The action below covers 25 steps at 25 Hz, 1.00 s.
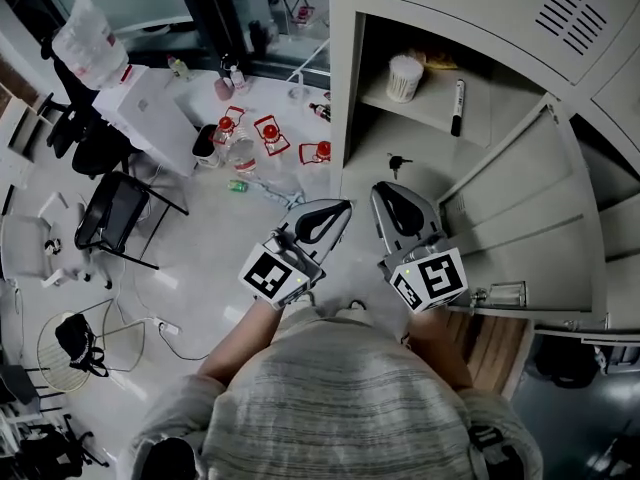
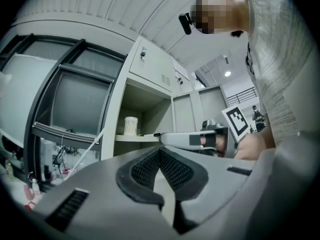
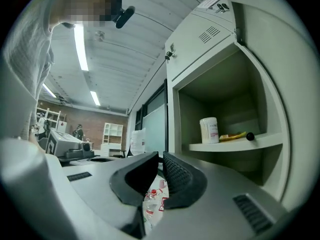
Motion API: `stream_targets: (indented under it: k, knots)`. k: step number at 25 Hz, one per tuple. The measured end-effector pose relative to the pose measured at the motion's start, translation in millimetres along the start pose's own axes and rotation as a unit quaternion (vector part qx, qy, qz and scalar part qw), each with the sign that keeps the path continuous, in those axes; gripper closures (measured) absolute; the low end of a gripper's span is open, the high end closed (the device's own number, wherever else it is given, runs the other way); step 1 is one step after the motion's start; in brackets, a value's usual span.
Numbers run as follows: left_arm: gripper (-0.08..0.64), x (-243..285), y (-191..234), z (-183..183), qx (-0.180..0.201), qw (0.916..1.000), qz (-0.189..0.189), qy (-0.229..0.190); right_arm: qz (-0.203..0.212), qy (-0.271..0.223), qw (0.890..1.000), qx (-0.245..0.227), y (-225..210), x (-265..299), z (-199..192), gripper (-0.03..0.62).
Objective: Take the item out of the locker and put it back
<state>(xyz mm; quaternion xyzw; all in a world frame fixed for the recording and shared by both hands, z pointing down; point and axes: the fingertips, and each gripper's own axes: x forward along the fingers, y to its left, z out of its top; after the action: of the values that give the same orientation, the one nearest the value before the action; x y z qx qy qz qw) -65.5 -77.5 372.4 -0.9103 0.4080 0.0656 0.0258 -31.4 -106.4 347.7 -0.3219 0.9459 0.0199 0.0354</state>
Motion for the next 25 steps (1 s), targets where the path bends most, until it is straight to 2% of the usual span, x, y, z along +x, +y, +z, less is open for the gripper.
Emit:
stream_targets:
  k: [3, 7, 10, 14, 25]
  knots:
    - [0.554, -1.1, 6.2, -2.9, 0.002, 0.9999, -0.01, 0.01, -0.017, 0.0, 1.0, -0.003, -10.0, 9.9, 4.0, 0.565]
    - [0.554, -0.3, 10.3, -1.5, -0.004, 0.9997, -0.023, 0.004, -0.038, 0.0, 0.999, -0.006, -24.9, 20.8, 10.3, 0.565]
    - [0.554, -0.9, 11.8, -7.4, 0.0, 0.9991, -0.038, 0.018, -0.053, 0.0, 0.999, -0.011, -35.0, 29.1, 16.3, 0.563]
    - [0.554, 3.0, 13.3, -5.2, -0.01, 0.9988, -0.046, 0.01, -0.074, 0.006, 0.997, -0.018, -48.5, 40.3, 20.6, 0.56]
    - [0.554, 4.9, 17.3, -5.8, -0.019, 0.9979, -0.061, -0.002, -0.146, 0.016, 0.989, -0.019, -88.1, 69.5, 35.8, 0.396]
